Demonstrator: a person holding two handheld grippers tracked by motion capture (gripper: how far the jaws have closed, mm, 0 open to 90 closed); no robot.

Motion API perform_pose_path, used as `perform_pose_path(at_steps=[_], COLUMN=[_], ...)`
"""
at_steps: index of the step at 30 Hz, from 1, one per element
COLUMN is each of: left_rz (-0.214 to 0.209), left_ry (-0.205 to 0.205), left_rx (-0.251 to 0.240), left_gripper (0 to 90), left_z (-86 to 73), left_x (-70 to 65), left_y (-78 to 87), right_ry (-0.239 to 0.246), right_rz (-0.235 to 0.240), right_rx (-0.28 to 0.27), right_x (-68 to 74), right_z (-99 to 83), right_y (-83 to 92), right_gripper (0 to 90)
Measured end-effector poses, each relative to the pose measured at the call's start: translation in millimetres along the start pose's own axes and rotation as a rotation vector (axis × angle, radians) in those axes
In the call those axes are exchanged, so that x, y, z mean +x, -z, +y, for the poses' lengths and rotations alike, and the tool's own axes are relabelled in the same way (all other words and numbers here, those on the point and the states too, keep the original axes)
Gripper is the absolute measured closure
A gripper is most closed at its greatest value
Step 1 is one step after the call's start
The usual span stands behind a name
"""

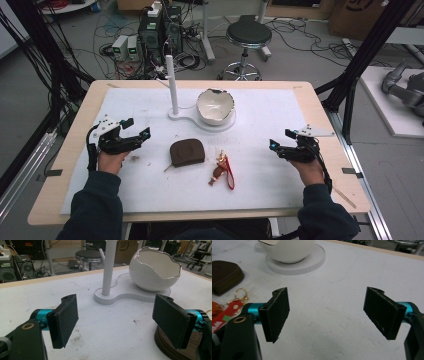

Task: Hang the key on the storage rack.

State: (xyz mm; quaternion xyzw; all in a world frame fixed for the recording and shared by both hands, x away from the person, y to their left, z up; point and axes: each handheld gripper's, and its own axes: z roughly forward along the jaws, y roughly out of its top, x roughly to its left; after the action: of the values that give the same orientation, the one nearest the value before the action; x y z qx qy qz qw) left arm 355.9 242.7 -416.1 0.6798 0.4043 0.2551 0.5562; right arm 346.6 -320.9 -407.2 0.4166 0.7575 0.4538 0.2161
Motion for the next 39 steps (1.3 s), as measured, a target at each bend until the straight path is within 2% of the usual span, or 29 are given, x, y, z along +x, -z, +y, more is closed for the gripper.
perform_pose_path(at_steps=[3, 5, 7, 8, 9, 10, 11, 12, 14, 15, 16, 17, 18, 22, 24, 25, 26, 28, 31, 34, 35, 36, 38, 39], left_rz=[-0.007, -0.011, -0.015, -0.016, -0.017, -0.018, -0.018, -0.017, -0.017, -0.02, -0.02, -0.019, -0.018, -0.021, -0.021, -0.021, -0.021, -0.022, -0.023, -0.022, -0.022, -0.022, -0.022, -0.02], left_ry=[-0.001, -0.002, -0.008, -0.005, -0.004, -0.001, 0.003, 0.006, 0.006, 0.007, 0.007, 0.007, 0.01, 0.008, 0.009, 0.009, 0.009, 0.012, 0.012, 0.011, 0.011, 0.014, 0.014, 0.014], left_rx=[0.003, 0.004, 0.008, 0.008, 0.011, 0.012, 0.012, 0.01, 0.011, 0.013, 0.013, 0.014, 0.017, 0.024, 0.029, 0.03, 0.03, 0.033, 0.033, 0.039, 0.039, 0.039, 0.04, 0.042], left_gripper=[20.7, 20.6, 20.6, 20.6, 20.6, 20.6, 20.6, 20.6, 20.6, 20.7, 20.8, 20.8, 20.9, 20.9, 20.9, 20.9, 20.9, 20.9, 20.9, 20.9, 20.9, 20.9, 20.9, 20.9], left_z=[0.2, 0.6, 0.5, -0.1, -0.6, -1.1, -1.3, -1.5, -1.5, -1.8, -1.8, -2.0, -2.6, -3.0, -3.1, -3.1, -3.1, -3.2, -3.4, -3.4, -3.4, -3.6, -3.7, -4.0], left_x=[-0.9, -2.1, -2.2, -2.1, -1.7, -1.1, -0.8, -0.4, -0.2, -0.1, -0.1, 0.1, 0.2, 0.0, -0.1, -0.1, -0.1, -0.5, -0.7, -0.5, -0.5, -0.4, -0.3, -0.2], left_y=[0.2, 1.0, 1.7, 1.9, 2.1, 2.1, 2.1, 1.9, 1.6, 1.1, 1.1, 0.7, -0.5, -1.2, -1.3, -1.4, -1.4, -1.5, -2.0, -1.8, -1.8, -2.1, -2.2, -2.9], right_ry=[0.004, 0.009, 0.035, 0.035, 0.055, 0.055, 0.07, 0.096, 0.103, 0.14, 0.159, 0.159, 0.183, 0.217, 0.239, 0.265, 0.269, 0.289, 0.289, 0.256, 0.256, 0.208, 0.146, 0.139], right_rz=[0.03, 0.068, 0.107, 0.107, 0.138, 0.138, 0.155, 0.189, 0.205, 0.237, 0.24, 0.24, 0.271, 0.301, 0.289, 0.278, 0.273, 0.249, 0.167, 0.123, 0.123, 0.099, 0.133, 0.148], right_rx=[0.002, 0.009, 0.025, 0.025, 0.039, 0.039, 0.048, 0.065, 0.076, 0.119, 0.136, 0.136, 0.18, 0.247, 0.283, 0.306, 0.303, 0.319, 0.352, 0.348, 0.348, 0.331, 0.307, 0.296], right_x=[13.2, 26.7, 43.4, 43.4, 57.3, 57.3, 63.6, 76.8, 82.0, 96.9, 101.8, 101.8, 113.6, 127.6, 132.3, 134.3, 134.3, 132.6, 121.6, 110.8, 110.8, 105.7, 106.6, 108.5], right_z=[3.2, 5.5, 6.7, 6.7, 7.4, 7.4, 8.0, 8.1, 7.6, 5.9, 4.8, 4.8, 1.9, -3.0, -5.0, -6.3, -6.8, -6.1, -7.6, -5.9, -5.9, -3.4, -0.7, 0.1], right_y=[-4.7, -8.8, -13.2, -13.2, -18.1, -18.1, -20.8, -26.8, -28.9, -36.2, -38.5, -38.5, -45.4, -56.6, -61.2, -63.3, -63.9, -63.0, -61.5, -59.3, -59.3, -56.6, -54.3, -54.2], right_gripper=[21.1, 21.2, 21.2, 21.2, 21.2, 21.2, 21.2, 23.0, 24.9, 25.3, 25.3, 25.3, 26.0, 26.8, 33.3, 32.7, 33.3, 40.7, 45.6, 46.7, 46.7, 47.0, 46.0, 44.6])
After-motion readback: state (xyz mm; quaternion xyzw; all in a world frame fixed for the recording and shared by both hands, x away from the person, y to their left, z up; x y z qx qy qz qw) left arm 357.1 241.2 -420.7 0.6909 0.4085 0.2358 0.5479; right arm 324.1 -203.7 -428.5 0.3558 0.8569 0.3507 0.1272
